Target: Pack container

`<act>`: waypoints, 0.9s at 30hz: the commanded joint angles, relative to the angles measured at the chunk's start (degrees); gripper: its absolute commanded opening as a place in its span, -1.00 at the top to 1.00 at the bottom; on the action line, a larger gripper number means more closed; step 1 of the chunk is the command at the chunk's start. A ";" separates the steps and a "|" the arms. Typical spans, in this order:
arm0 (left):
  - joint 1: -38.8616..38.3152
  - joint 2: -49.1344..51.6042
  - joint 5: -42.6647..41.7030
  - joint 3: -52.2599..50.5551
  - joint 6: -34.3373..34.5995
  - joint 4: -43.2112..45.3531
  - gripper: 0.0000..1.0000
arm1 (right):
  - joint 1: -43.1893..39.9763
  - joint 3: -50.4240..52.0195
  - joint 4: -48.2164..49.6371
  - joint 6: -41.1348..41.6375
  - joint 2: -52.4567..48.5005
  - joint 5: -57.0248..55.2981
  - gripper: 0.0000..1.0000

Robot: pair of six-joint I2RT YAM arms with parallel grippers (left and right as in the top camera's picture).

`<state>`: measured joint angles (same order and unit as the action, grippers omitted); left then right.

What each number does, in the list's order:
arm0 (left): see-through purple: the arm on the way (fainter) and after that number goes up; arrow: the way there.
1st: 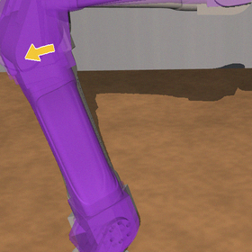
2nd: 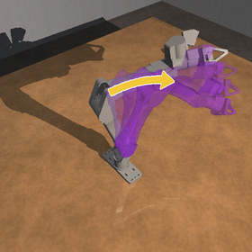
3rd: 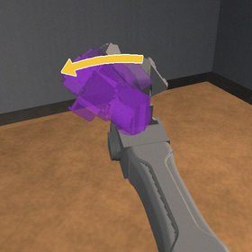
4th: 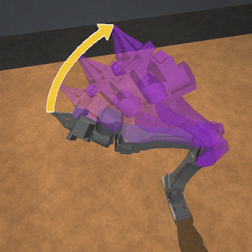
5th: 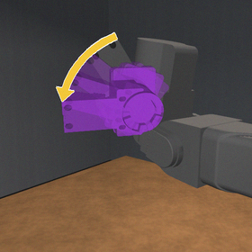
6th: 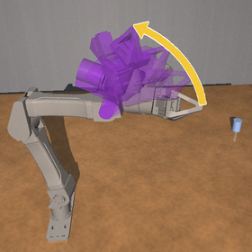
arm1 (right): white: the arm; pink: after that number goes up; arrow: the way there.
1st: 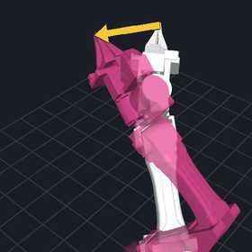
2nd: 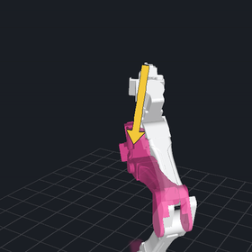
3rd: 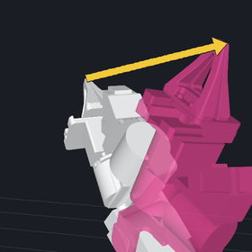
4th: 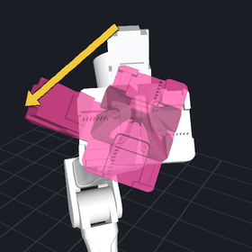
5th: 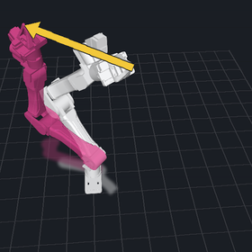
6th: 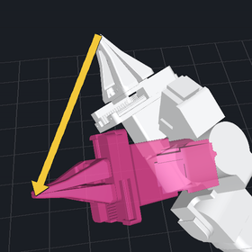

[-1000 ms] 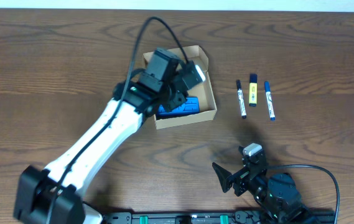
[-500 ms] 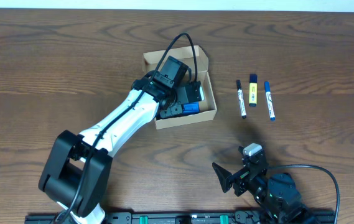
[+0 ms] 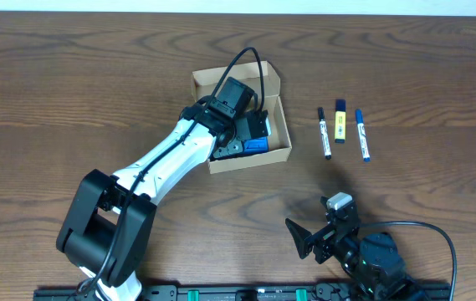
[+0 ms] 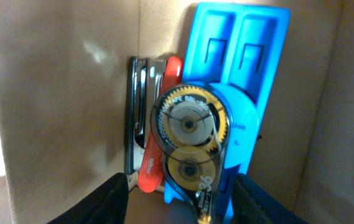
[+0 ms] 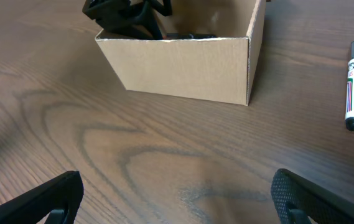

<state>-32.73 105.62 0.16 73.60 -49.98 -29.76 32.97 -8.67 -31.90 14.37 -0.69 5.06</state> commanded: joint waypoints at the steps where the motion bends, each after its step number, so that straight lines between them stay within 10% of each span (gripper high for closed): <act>1: 0.20 0.33 1.77 0.39 1.36 -0.04 -0.13 | 0.44 0.22 -0.02 -0.96 0.31 -0.57 -0.99; 19: 1.29 -10.05 4.79 6.86 18.12 -0.33 -0.26 | 0.44 0.22 -0.02 -0.98 0.31 -0.57 -0.98; 27: 1.70 -10.69 18.82 6.84 48.46 -8.07 -0.37 | 0.44 0.22 -0.02 -0.98 0.31 -0.57 -0.99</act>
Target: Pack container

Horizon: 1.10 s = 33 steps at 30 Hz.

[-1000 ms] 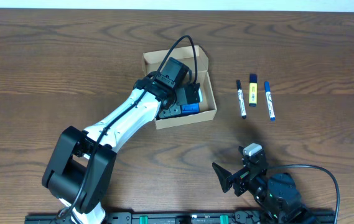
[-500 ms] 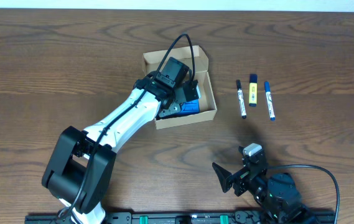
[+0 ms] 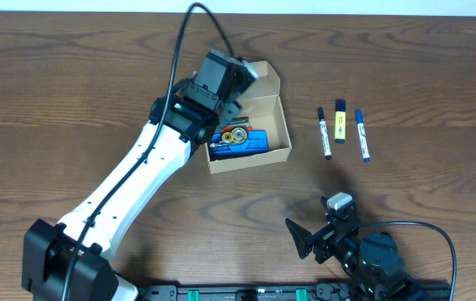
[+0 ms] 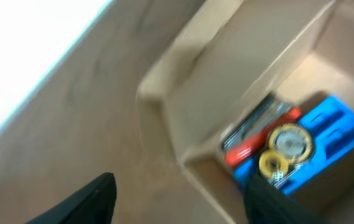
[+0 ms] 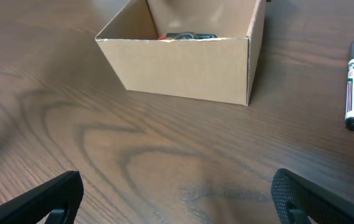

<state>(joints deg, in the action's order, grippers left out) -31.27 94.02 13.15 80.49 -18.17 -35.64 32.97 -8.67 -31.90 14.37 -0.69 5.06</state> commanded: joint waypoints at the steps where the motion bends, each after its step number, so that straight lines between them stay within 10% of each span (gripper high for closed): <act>1: 0.24 1.05 5.86 -0.04 20.98 -3.63 -0.37 | 0.44 0.22 -0.02 -0.98 0.31 -0.57 -0.98; 16: 0.26 8.24 3.39 -0.13 39.98 -13.35 -0.31 | 0.44 0.22 -0.02 -0.98 0.31 -0.57 -0.98; 33: 6.47 12.92 5.95 -0.17 35.08 -13.66 -0.33 | 0.44 0.22 -0.02 -0.96 0.31 -0.57 -0.99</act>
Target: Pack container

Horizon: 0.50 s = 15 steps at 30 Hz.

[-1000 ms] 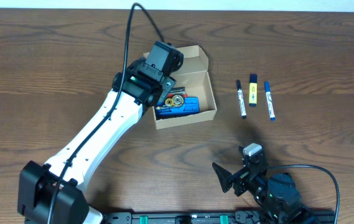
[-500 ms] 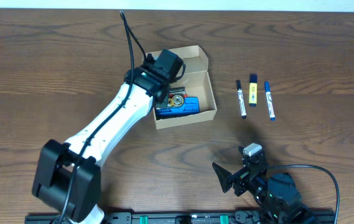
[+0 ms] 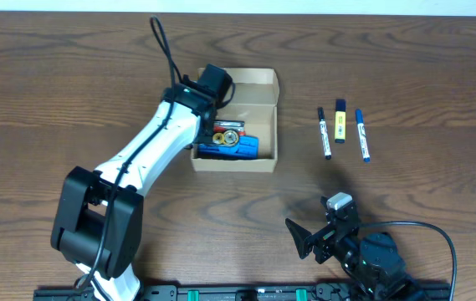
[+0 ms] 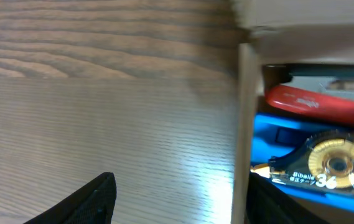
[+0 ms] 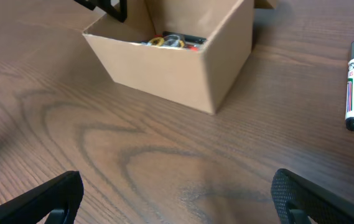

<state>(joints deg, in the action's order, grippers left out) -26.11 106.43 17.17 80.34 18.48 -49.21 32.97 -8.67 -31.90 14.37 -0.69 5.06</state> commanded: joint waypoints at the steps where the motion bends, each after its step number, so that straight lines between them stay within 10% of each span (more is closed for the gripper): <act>1: 1.79 0.50 1.88 -0.02 -1.84 -0.02 -0.33 | 0.44 0.22 -0.02 -0.98 0.31 -0.57 -0.98; 8: 1.88 0.26 0.04 0.11 -2.27 0.02 -0.27 | 0.44 0.22 -0.02 -0.96 0.31 -0.57 -0.99; 15: 1.73 0.04 -11.39 0.11 -3.50 -0.11 0.68 | 0.44 0.22 -0.02 -0.98 0.31 -0.57 -0.98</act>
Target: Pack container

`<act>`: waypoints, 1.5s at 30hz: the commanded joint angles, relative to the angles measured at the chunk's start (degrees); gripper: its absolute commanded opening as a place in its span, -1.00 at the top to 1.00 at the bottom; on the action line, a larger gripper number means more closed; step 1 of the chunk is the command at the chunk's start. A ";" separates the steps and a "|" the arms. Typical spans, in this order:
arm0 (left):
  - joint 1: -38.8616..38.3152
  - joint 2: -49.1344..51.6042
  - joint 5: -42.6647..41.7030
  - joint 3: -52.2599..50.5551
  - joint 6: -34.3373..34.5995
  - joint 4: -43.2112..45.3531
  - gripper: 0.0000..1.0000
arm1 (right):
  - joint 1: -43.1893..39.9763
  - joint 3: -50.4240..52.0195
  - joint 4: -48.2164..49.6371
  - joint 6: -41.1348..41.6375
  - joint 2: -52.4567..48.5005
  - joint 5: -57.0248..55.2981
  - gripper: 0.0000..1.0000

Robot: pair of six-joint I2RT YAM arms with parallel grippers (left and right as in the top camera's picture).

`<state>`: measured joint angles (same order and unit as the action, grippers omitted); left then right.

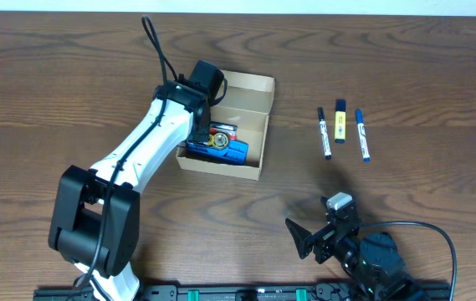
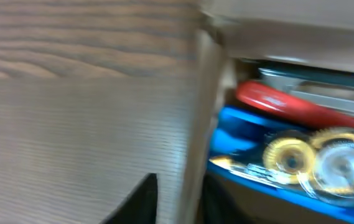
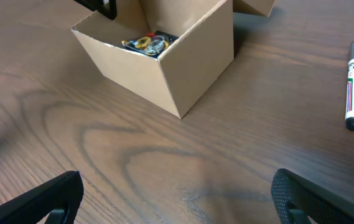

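The open cardboard box (image 1: 266,125) sits left of the table's middle, slightly turned. It holds a blue holder (image 2: 239,134), a gold-geared correction tape (image 2: 313,158) and a red stapler (image 2: 288,102). My left gripper (image 1: 194,117) is at the box's left wall. In the left wrist view the left gripper (image 2: 180,199) is shut on that wall (image 2: 198,124), one finger outside and one inside. A black marker (image 1: 325,132), a yellow highlighter (image 1: 340,109) and a blue marker (image 1: 362,134) lie to the right. My right gripper (image 3: 177,202) stands open near the front edge, holding nothing.
In the right wrist view the box (image 3: 195,68) stands ahead to the left, and the black marker (image 3: 353,87) lies at the right edge. Bare wooden tabletop (image 1: 405,67) surrounds everything. The left arm's cable (image 1: 158,46) arcs behind the box.
My left gripper's fingers, wide apart astride the box's left wall, have shut on it. The box has shifted a little left and turned. The right arm has not moved.
First my left gripper was open low inside the box, over the correction tape. Then it was raised above the box's back left corner. Then it straddled the left wall, with the box moved left and squared. Now it grips that wall and the box is turned further.
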<state>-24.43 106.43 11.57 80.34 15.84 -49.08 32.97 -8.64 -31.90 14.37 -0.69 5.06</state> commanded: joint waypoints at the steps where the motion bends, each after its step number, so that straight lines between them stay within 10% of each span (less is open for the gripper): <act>1: 0.04 0.04 -6.58 0.11 -0.85 -0.24 0.75 | 0.44 0.20 -0.02 -0.98 0.31 -0.57 -0.99; 35: 0.04 -0.13 -8.00 0.15 9.03 -0.37 0.88 | 0.44 0.20 -0.02 -0.98 0.31 -0.57 -0.99; 38: 0.04 -1.38 -8.02 0.44 7.08 -0.33 0.26 | 0.44 0.20 -0.02 -0.96 0.31 -0.57 -0.98; 45: 0.15 -11.17 -5.97 5.97 -4.39 -3.98 -0.18 | 0.44 0.20 -0.02 -0.98 0.31 -0.57 -0.99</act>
<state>-24.43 102.35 3.84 81.56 18.92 -51.86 32.97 -8.64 -31.92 14.37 -0.69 5.06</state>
